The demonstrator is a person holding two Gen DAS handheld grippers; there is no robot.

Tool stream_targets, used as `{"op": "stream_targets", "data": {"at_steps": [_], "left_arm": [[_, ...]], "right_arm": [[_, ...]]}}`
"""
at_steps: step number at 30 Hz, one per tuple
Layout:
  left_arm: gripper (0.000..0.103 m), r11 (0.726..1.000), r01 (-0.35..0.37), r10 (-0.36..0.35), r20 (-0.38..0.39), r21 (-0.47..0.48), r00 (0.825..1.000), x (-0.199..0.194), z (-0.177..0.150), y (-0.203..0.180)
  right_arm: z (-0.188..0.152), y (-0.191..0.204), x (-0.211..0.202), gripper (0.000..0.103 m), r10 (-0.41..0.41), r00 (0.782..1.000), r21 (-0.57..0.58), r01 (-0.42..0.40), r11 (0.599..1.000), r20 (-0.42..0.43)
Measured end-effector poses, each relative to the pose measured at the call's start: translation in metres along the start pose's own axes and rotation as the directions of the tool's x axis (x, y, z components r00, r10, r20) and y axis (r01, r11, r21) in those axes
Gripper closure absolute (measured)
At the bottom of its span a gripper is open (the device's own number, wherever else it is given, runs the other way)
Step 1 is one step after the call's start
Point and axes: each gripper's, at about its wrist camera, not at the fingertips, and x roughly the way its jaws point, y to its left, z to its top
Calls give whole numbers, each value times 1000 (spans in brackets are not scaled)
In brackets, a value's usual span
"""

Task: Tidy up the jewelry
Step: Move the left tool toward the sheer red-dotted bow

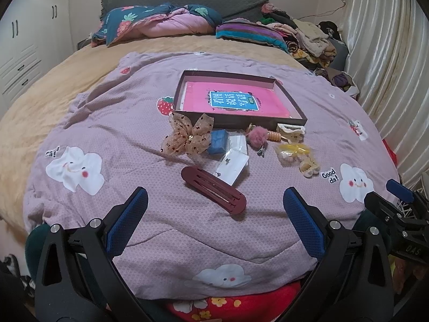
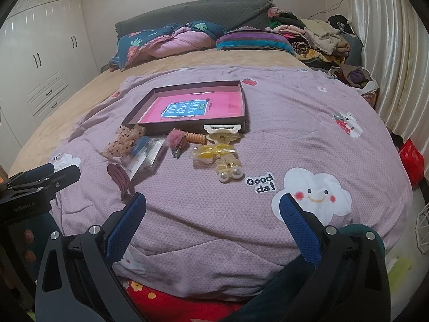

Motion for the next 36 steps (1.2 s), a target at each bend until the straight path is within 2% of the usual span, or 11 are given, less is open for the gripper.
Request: {"op": "stream_targets", "data": {"at_steps": [17,23,31,34,36], "left_arm": [[8,1000,11,-11,-13,13,1000,11,-1,-6],[8,1000,22,-22,-41,5,999,21,0,-8],[8,999,32,-31,-63,11,997,39,10,-11],[8,999,49,-49,-71,6,996,48,18,-10],[8,998,55,-55,-76,-4,996,53,23,-8]], "right_arm": [[3,-8,-1,4,-6,1000,16,6,1000,12],[9,-14,2,4,-13,1000,33,13,999,7],[25,-27,7,4,-46,999,39,45,998,25],[31,-28,8,4,-77,997,8,77,997,27],[34,-31,16,4,-56,998,28,56,998,1]]}}
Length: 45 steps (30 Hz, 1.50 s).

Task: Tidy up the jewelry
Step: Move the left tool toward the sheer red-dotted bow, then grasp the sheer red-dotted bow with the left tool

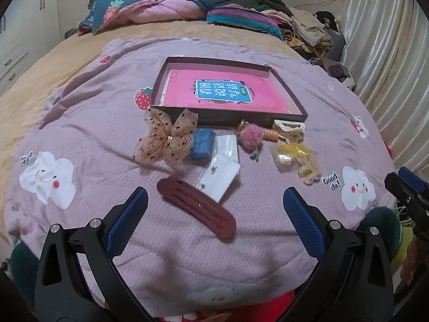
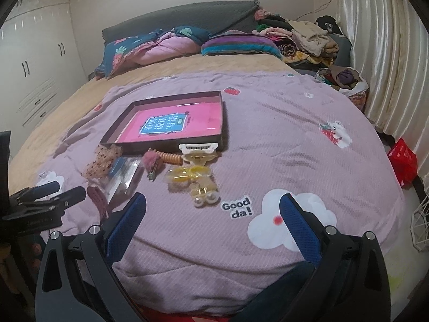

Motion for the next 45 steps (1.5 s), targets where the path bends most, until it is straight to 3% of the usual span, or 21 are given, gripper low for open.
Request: {"op": "stream_targets", "data": {"at_steps": [4,11,16,21,26,33,41,45], "left_arm": [[8,998,63,-63,-54,-9,997,24,9,4],[9,985,152,-159,-84,-75,984,51,21,15],[24,969,202,-223,-147,-143,964,71,25,22],[24,970,154,-184,-149,-190,972,81,30,41],[26,974,64,-94,-133,-218,987,91,42,69],[47,968,41,-77,-140,-246,987,111,53,91],[78,972,73,-102,-123,-221,987,117,57,97],[89,972,91,-117,-114,-215,987,114,57,100]], "right_arm": [[5,-4,10,4,6,1000,4,-6,1000,0],[11,-4,30,4,-9,999,-13,8,1000,-35],[16,-5,42,4,-3,999,-11,2,1000,-49],[21,-9,53,4,2,999,-4,-3,1000,-53],[25,-11,70,4,-10,998,-5,10,1000,-66],[32,-6,103,4,2,993,-16,-4,1000,-119],[29,3,143,4,57,972,-10,-60,998,-229],[28,12,155,4,85,961,-25,-95,995,-263]]}}
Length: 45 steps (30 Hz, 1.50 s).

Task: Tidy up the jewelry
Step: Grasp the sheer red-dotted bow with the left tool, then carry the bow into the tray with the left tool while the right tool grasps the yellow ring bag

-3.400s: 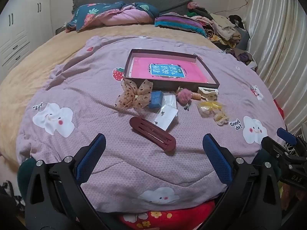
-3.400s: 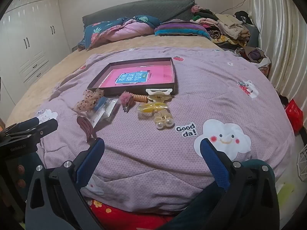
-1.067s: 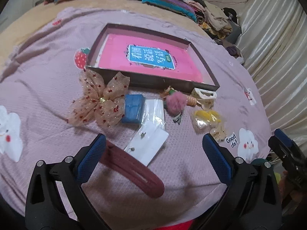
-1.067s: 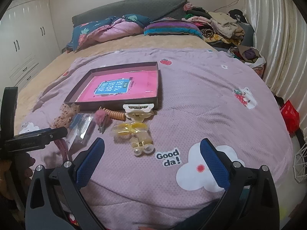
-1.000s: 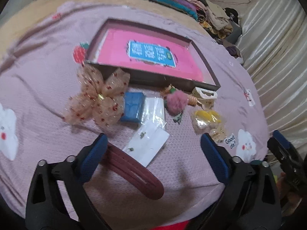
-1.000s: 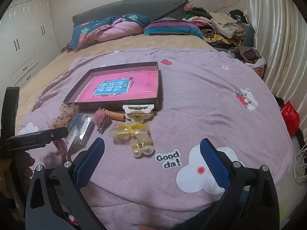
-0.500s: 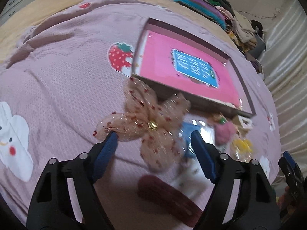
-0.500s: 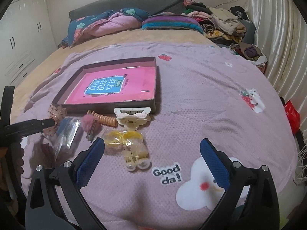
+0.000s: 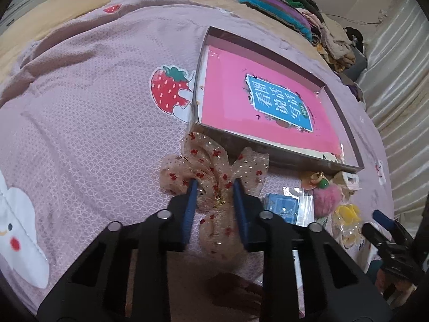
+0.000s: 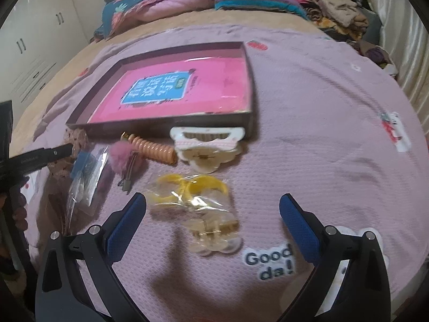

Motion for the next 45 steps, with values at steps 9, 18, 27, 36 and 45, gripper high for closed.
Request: {"op": "stream_targets", "data": {"at_steps": [9,18,27,36,45], "left_arm": [[102,1000,-4,4,17,5,1000,-11,1,8],[103,1000,-16,16,33,-3,999,-24,3,17],[103,1000,1,-3,61,29,998,-42,3,2],[103,996,20,-29,111,87,993,-66,12,-28],[103,990,43,-61,136,135,989,-74,23,-55]], "right_arm": [[6,23,28,17,-24,999,-111,19,994,-39],[7,24,30,26,-2,1000,-126,1,992,-11],[5,9,-5,61,64,998,-71,-62,996,26],[1,-1,-7,75,67,998,-58,-65,996,20],[7,0,15,26,139,990,8,-139,990,-32]]}}
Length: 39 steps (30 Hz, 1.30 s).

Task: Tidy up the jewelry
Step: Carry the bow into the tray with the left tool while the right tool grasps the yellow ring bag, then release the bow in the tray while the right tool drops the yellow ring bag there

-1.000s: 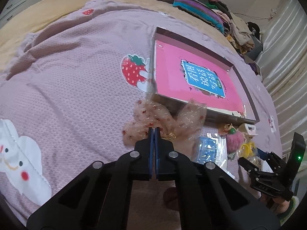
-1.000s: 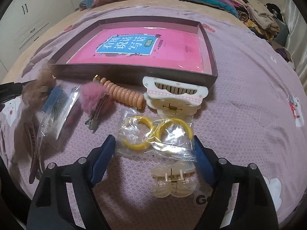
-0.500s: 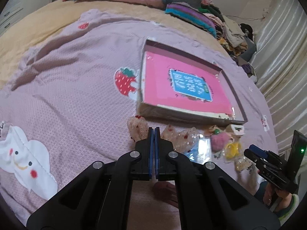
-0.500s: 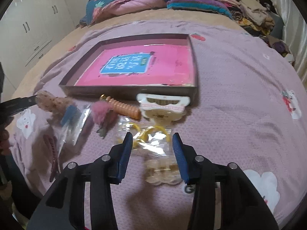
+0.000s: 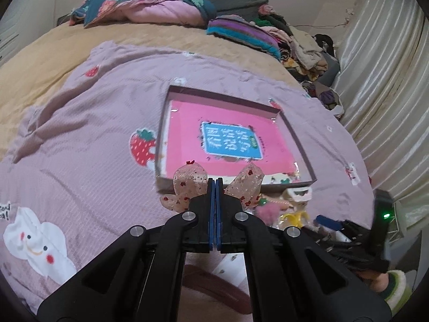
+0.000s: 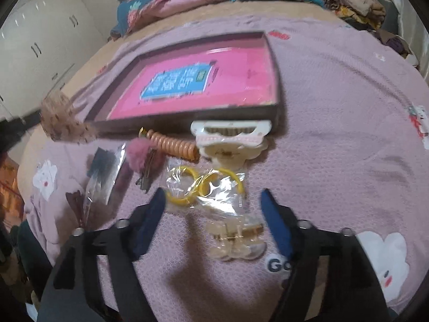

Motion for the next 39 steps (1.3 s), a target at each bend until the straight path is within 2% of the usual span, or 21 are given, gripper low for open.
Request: {"op": "stream_targets", "data": {"at_steps": [3,6,11,13,15,22,25,29,30,31,33,36,39], "left_arm": [[103,1000,15,-15,6,13,1000,1,4,-9],[103,999,25,-26,11,28,1000,1,9,-17],[103,997,43,-44,29,57,999,2,21,-32],[103,997,47,-49,38,65,998,3,26,-37],[103,996,50,-54,43,75,998,6,33,-42],[103,994,69,-73,41,83,997,20,47,-52],[103,994,77,-81,37,83,996,24,49,-53],[103,993,83,-86,31,83,996,30,53,-54],[103,993,83,-86,31,82,996,32,55,-53],[103,993,83,-85,32,80,996,33,57,-52],[103,994,81,-84,36,76,996,33,59,-50],[103,995,76,-78,36,69,996,39,64,-47],[103,996,71,-73,32,57,997,45,67,-41]], "right_arm": [[-1,10,17,25,-36,999,-43,35,998,-28],[-1,20,26,22,-72,997,-84,71,994,-11],[-3,26,29,33,-105,994,-123,107,987,22],[-4,22,25,36,-89,996,-112,91,990,28],[-4,16,19,58,-86,995,-93,90,992,41],[-1,7,9,62,-31,999,-75,34,997,35],[0,8,3,70,0,999,-70,3,998,42],[2,10,-7,72,16,998,-75,-12,997,63],[3,10,-10,75,20,998,-74,-15,997,66],[4,11,-13,89,25,997,-74,-20,997,71],[8,12,-20,89,45,995,-78,-38,996,84],[17,19,-31,91,17,993,-122,-3,993,116],[24,21,-36,92,23,992,-138,-5,990,127]]}}
